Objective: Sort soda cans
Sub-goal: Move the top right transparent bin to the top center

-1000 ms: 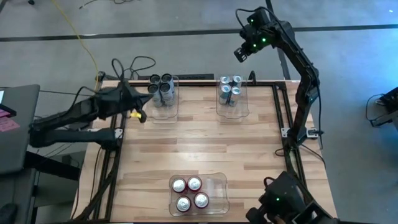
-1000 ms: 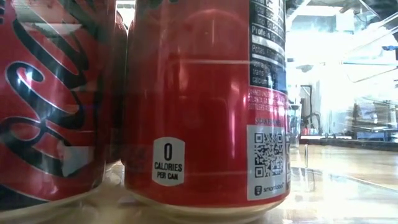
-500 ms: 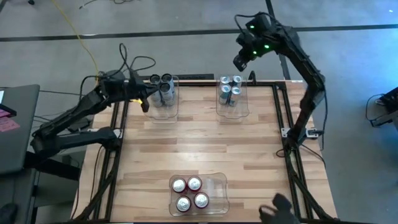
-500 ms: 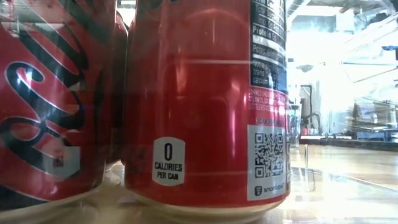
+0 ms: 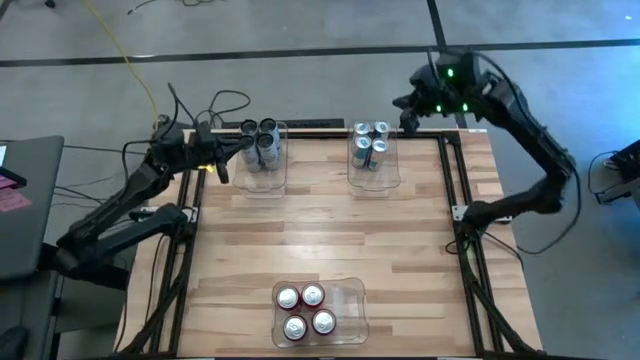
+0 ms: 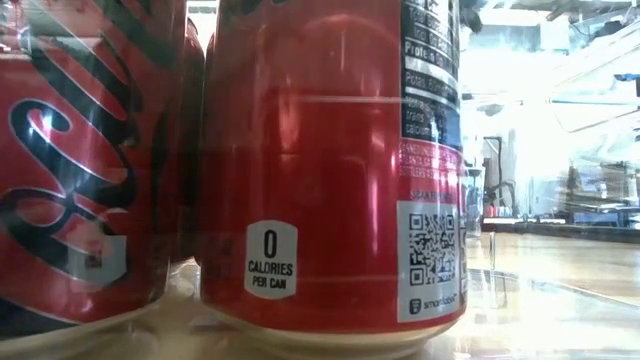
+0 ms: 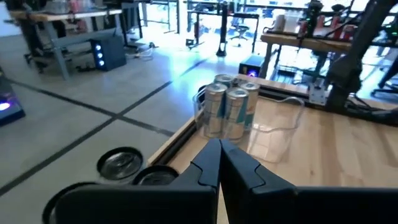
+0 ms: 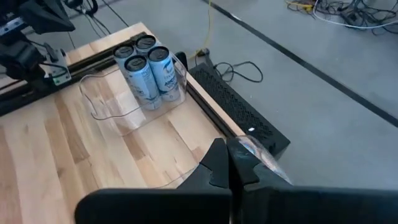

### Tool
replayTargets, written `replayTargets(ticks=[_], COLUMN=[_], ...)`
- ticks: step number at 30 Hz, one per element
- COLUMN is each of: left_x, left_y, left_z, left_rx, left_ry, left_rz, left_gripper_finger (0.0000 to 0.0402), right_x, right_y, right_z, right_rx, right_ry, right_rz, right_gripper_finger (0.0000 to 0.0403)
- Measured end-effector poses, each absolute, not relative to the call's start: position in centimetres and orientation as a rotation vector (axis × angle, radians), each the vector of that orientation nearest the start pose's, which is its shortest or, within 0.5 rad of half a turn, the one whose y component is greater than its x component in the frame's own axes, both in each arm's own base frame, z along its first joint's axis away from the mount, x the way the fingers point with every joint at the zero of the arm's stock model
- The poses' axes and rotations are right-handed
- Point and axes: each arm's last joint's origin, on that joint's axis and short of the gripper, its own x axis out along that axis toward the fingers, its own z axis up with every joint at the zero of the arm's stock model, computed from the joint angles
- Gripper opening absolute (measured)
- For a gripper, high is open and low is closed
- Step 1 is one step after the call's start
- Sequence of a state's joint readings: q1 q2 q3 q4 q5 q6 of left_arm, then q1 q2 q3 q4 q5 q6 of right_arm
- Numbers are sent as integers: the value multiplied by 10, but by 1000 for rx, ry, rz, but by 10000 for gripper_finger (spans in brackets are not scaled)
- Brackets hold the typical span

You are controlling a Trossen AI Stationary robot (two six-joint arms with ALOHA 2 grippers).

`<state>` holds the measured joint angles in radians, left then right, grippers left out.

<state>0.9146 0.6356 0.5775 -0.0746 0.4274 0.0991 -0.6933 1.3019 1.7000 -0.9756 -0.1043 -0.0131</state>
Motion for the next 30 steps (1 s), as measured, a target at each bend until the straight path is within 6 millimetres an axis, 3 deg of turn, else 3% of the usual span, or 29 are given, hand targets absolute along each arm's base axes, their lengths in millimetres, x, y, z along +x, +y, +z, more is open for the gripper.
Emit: replayTargets(ticks=[10, 18, 23, 30], left_x=[91, 76, 76, 77], left_y=[125, 136, 136, 138], left_z=[273, 253, 253, 250], left_rx=[-12, -141, -152, -184], left_ry=[37, 134, 133, 146], left_rz=[604, 972, 979, 983], left_gripper_finger=[0, 0, 0, 0], right_x=[156, 148, 140, 135], right_y=[-126, -136, -143, -147], right_z=[358, 289, 275, 264], right_rx=[225, 322, 377, 428], right_ry=[318, 224, 193, 206], right_rz=[-599, -749, -900, -942], right_gripper_finger=[0, 0, 0, 0])
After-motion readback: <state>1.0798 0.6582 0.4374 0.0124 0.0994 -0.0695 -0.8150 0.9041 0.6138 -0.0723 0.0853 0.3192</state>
